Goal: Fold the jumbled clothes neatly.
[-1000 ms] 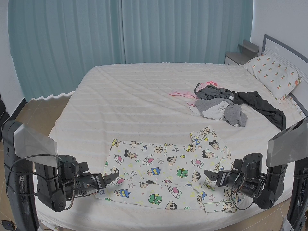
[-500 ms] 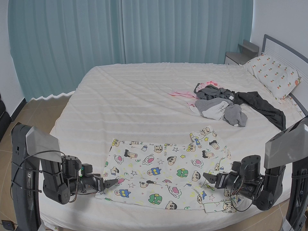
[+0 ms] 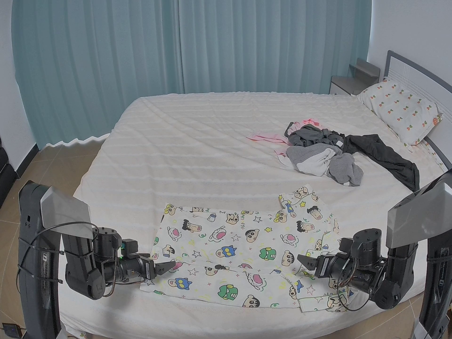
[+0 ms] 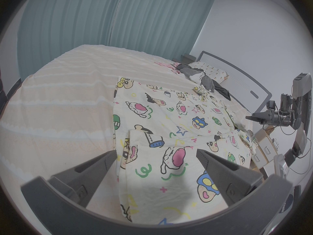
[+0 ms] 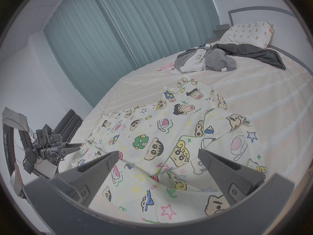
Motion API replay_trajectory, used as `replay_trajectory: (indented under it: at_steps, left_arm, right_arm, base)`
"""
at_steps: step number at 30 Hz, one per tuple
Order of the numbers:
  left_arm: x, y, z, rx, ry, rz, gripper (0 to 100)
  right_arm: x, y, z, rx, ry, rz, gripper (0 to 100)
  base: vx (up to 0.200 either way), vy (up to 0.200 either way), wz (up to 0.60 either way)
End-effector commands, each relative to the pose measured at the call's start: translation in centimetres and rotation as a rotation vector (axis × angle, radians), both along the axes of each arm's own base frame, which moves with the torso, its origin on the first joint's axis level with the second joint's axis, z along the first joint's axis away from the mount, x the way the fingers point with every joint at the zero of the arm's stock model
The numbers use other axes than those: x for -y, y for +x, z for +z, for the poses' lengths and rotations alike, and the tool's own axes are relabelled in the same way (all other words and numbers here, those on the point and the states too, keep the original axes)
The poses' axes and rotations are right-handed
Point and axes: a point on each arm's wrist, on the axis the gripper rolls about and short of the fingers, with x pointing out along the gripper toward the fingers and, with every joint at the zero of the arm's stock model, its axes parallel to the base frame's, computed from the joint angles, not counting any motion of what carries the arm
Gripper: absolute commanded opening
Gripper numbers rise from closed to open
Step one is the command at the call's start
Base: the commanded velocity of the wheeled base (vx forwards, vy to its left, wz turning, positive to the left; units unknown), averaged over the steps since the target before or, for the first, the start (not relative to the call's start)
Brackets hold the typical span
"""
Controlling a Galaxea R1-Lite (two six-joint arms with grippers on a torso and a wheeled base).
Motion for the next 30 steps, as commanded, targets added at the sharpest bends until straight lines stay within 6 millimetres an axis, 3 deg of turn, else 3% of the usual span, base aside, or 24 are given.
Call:
replay_trajectory:
  at_steps: [1, 30]
  left_arm:
    - [0.36, -0.17, 0.13, 0.001, 0.0, -0.011, 100]
    - [0.46, 0.41, -0.59, 0.004, 0.016, -0.002, 100]
  right_arm:
    - [-0.06, 0.01, -0.04, 0.0, 0.0, 0.001, 100]
    - [-0.31, -0.24, -0.12, -0.008, -0.003, 0.015, 100]
  base:
    - [0.0, 0.0, 0.0]
    - [0.0, 0.0, 0.0]
